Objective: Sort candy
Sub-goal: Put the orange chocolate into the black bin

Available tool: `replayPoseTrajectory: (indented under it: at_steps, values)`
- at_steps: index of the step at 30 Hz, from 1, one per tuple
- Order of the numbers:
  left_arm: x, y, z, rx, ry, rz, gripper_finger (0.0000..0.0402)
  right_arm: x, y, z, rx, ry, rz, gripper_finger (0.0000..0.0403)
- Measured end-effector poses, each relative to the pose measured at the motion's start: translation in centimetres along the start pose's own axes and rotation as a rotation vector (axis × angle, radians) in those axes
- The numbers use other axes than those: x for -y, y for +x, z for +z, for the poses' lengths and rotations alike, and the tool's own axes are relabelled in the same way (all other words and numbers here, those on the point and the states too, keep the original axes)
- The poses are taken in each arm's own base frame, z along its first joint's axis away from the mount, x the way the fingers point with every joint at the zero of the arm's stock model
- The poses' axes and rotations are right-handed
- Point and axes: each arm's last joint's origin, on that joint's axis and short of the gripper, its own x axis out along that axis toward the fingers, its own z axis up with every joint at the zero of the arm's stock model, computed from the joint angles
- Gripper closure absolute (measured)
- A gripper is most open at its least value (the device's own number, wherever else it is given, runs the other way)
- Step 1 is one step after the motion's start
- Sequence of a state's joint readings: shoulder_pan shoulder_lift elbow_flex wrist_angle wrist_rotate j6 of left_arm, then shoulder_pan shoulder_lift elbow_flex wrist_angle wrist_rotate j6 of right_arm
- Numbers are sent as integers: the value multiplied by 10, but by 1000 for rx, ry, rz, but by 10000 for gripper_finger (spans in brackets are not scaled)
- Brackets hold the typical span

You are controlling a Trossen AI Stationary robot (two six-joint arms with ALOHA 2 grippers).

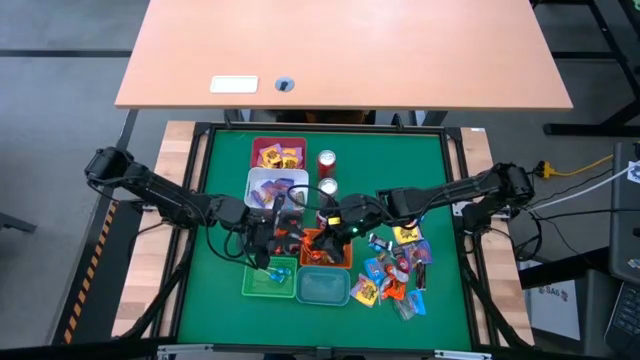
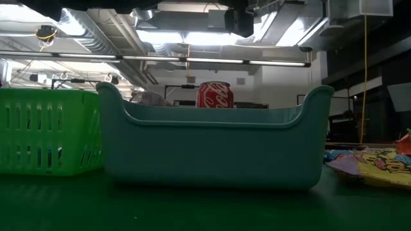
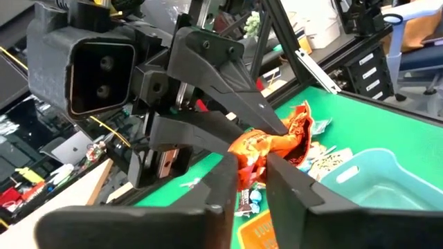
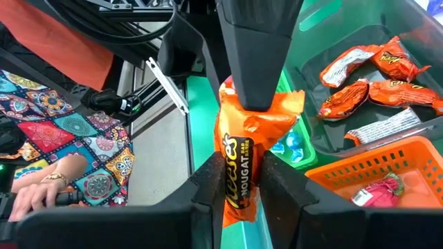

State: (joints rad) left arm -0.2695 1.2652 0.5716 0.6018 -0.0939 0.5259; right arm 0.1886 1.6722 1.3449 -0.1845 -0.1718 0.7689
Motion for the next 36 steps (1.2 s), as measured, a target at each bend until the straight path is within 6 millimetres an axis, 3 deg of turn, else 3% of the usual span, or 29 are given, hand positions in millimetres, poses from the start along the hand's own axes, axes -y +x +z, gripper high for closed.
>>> replayPoseTrajectory:
  at_steps: [6,12,20,24,29,36]
  values:
    - [0,0,0,1,0,-2,395,0,0,0,2,0,-3,327]
    - [0,0,0,1,-1,-3,400,0,0,0,4,-7,-3,322]
    - [1,0,-1,-8,-21,-8,401,0,-1,0,-9,-43,-3,235]
    - [-2,-5,-1,-57,-69,23,401,8,-3,-4,-125,-40,-4,208]
    - [-2,-18,-6,-200,-154,22,401,21,-8,-18,-342,-20,-40,206]
    - [5,-32,-21,-428,-341,-28,401,40,-20,-37,-530,-188,-282,209]
